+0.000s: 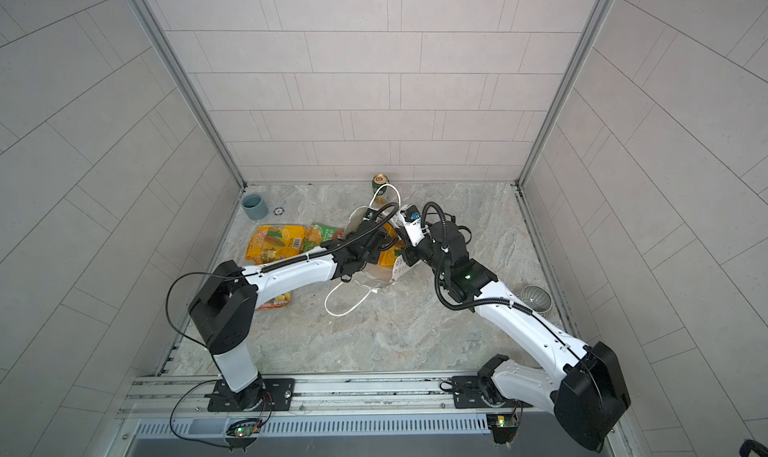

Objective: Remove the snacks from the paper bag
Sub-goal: 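Reach down into the bag and close the left gripper on the yellow packet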

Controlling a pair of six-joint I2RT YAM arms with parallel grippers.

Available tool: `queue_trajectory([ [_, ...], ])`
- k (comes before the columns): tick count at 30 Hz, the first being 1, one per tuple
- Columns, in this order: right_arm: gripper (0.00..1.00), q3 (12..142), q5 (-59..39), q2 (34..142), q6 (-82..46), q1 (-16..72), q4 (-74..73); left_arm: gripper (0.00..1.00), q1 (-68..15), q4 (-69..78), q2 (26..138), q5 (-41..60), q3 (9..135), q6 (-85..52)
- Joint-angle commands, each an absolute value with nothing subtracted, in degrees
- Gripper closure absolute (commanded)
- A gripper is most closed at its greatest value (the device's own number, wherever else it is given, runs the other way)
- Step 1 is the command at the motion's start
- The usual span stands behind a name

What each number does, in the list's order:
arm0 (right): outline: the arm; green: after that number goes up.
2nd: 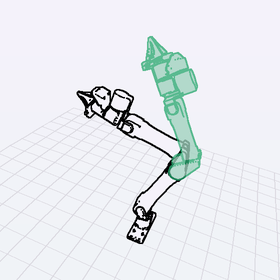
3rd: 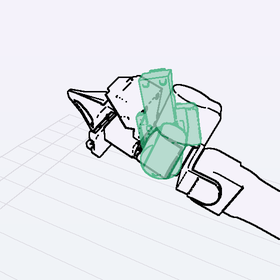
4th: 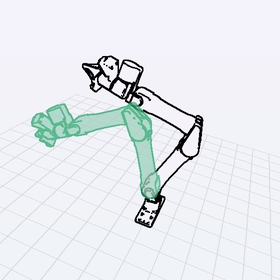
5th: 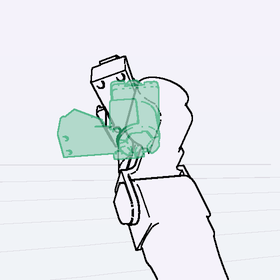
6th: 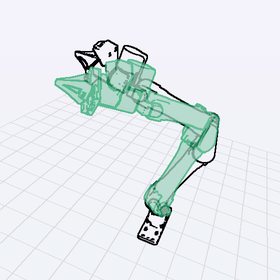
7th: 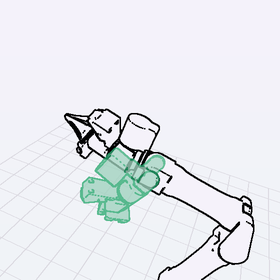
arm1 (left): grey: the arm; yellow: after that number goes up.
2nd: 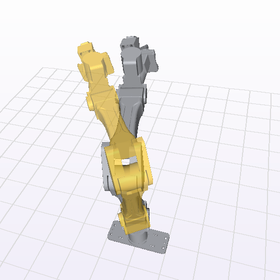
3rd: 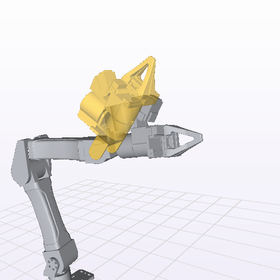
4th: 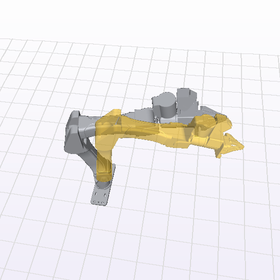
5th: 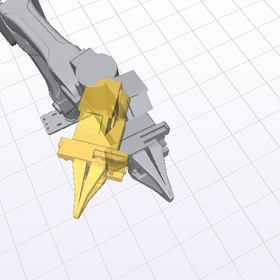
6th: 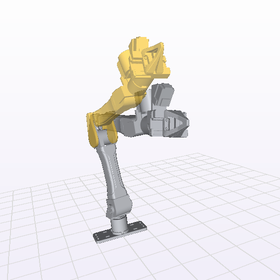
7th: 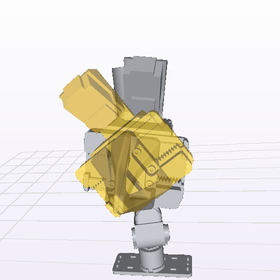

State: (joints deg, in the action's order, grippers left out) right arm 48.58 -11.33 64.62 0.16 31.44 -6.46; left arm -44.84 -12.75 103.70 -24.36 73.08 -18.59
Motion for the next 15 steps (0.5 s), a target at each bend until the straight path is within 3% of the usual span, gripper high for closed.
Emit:
queue_trajectory([
  [1,1.0,48.0,-12.9,62.6,0.0,31.8,-7.5,0.44,-43.2,-10.2,106.1,-22.4,74.6,-20.5],
  [6,1.0,47.5,-13.2,62.2,-0.1,31.8,-7.8,0.47,-42.4,-7.3,107.9,-20.9,73.4,-21.8],
  [15,1.0,47.2,-13.2,62.1,-0.1,31.8,-8.0,0.8,-41.4,-1.1,107.9,-17.6,71.6,-19.3],
])
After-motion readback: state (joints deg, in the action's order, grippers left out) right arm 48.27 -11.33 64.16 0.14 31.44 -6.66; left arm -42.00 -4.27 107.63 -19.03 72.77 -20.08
